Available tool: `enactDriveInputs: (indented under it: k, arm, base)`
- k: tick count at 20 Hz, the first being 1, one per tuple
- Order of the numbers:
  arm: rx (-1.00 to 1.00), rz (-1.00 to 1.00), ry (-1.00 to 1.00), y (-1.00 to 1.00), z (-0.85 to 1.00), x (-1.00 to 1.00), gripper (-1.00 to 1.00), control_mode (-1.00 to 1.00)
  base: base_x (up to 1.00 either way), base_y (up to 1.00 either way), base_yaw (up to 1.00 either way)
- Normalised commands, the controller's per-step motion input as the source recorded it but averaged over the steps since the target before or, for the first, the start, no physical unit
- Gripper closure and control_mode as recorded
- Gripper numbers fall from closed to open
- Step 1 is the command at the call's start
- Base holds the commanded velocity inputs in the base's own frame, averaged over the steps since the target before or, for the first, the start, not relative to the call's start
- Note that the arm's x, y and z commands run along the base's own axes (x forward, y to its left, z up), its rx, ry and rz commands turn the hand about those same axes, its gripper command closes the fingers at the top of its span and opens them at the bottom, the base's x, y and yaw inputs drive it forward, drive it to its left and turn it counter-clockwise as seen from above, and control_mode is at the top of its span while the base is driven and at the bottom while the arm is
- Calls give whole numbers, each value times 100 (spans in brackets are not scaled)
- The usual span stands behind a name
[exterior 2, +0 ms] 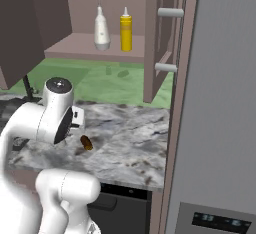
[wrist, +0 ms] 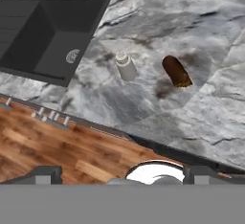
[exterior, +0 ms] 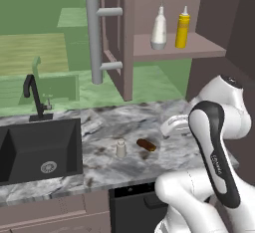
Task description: There are various items on the counter. Only move the condiments/shakers into the cabinet.
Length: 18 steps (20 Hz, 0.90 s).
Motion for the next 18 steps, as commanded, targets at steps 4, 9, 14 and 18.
enactDriveInputs:
  k: [4, 9, 14, 18]
  arm:
    - [1, 1, 0, 0, -10, 26, -100, -100]
    - [-3, 2, -1, 6, -19, 45, -100, -100]
    - [6, 29, 0, 10, -39, 45, -100, -100]
    - [13, 37, 0, 16, -36, 23, -100, -100]
  base:
    - [0, 0, 0]
    - [0, 0, 0]
    - [0, 0, 0]
    - [0, 0, 0]
